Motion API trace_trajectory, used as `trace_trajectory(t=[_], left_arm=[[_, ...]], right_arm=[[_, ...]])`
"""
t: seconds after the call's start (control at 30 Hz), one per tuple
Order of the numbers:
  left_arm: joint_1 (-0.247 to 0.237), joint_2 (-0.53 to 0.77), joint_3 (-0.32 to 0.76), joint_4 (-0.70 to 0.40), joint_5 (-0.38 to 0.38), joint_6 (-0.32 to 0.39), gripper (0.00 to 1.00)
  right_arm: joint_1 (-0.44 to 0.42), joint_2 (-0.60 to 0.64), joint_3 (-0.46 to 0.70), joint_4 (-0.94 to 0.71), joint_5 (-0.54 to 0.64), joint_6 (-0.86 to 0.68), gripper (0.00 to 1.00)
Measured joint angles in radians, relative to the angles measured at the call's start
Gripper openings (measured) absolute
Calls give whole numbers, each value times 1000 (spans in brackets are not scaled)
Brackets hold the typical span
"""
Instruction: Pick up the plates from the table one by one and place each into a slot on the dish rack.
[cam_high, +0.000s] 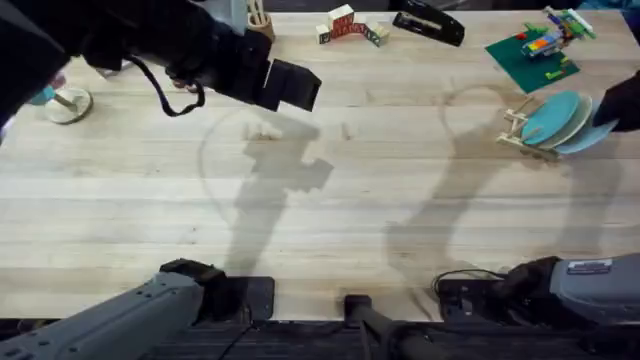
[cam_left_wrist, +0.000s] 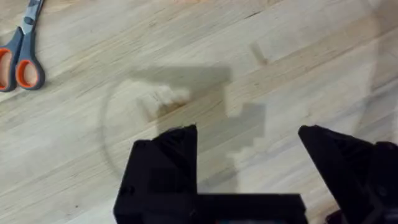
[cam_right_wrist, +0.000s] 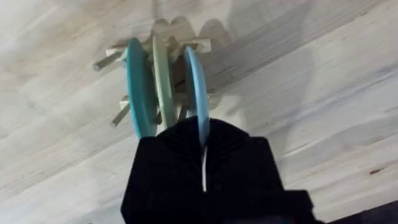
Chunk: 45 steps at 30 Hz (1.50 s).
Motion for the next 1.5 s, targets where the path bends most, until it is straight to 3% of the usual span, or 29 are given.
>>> trace_trajectory(t=[0.47, 0.77, 1.17, 1.5], left_arm=[[0, 0, 0, 0, 0, 0, 993], [0, 0, 0, 0, 0, 0, 993], [0, 0, 0, 0, 0, 0, 992], [0, 0, 0, 0, 0, 0, 994]], right_arm=[[2, 8, 0, 3, -3, 0, 36], [5, 8, 0, 7, -9, 0, 166], [6, 5, 0, 0, -11, 0, 179], [61, -175, -3, -15, -11, 1, 247]])
